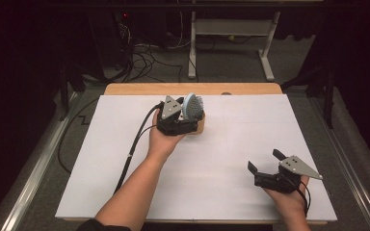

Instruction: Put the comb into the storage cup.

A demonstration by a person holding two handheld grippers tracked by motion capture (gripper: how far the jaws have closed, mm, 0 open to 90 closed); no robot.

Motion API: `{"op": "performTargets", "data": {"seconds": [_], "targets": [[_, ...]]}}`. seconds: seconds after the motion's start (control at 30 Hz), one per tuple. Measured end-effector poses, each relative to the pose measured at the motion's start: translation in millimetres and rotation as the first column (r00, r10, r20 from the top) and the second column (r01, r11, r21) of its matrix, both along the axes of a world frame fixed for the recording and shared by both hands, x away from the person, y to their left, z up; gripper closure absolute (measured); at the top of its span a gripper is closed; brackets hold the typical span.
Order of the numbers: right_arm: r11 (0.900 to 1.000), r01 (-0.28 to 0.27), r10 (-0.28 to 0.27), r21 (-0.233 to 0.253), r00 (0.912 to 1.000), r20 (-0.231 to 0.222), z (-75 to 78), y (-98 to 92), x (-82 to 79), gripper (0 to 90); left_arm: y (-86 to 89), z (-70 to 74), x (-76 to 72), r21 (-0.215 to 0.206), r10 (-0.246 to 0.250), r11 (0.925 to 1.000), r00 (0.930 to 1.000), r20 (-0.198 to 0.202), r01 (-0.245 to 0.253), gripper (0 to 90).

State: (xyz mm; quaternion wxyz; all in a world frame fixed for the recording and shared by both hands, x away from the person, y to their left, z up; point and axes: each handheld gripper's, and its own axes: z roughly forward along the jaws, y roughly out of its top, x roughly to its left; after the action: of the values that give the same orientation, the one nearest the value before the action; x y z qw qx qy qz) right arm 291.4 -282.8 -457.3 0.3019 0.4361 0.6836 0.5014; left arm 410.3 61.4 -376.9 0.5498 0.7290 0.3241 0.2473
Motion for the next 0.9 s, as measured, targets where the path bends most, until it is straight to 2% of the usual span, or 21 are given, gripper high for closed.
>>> {"op": "performTargets", "data": {"seconds": [0.17, 0.53, 0.77, 0.9], "targets": [[1.000, 0.001, -0.001, 0.001, 1.0000, -0.002, -0.1, 0.0, 0.2, 0.2, 1.5, 1.4, -1.1, 0.001, -0.012, 0.9999, 0.9999, 0.007, 0.012, 14.2], [1.000, 0.002, -0.002, -0.002, 1.0000, 0.001, 0.6, -0.1, -0.3, 0.2, 2.2, 2.4, -1.8, -0.029, -0.048, 0.9985, 0.9985, -0.025, 0.047, 0.0], [1.000, 0.001, -0.001, -0.003, 1.0000, 0.002, 0.4, 0.1, 0.1, 0.2, 3.2, 5.5, -5.4, -0.039, -0.068, 0.9969, 0.9977, -0.004, 0.068, 0.0], [1.000, 0.001, -0.001, -0.005, 1.0000, 0.005, 0.9, 0.4, -0.4, 0.2, 5.4, 7.1, -6.5, -0.048, -0.082, 0.9955, 0.9966, -0.011, 0.081, 0.0]]}}
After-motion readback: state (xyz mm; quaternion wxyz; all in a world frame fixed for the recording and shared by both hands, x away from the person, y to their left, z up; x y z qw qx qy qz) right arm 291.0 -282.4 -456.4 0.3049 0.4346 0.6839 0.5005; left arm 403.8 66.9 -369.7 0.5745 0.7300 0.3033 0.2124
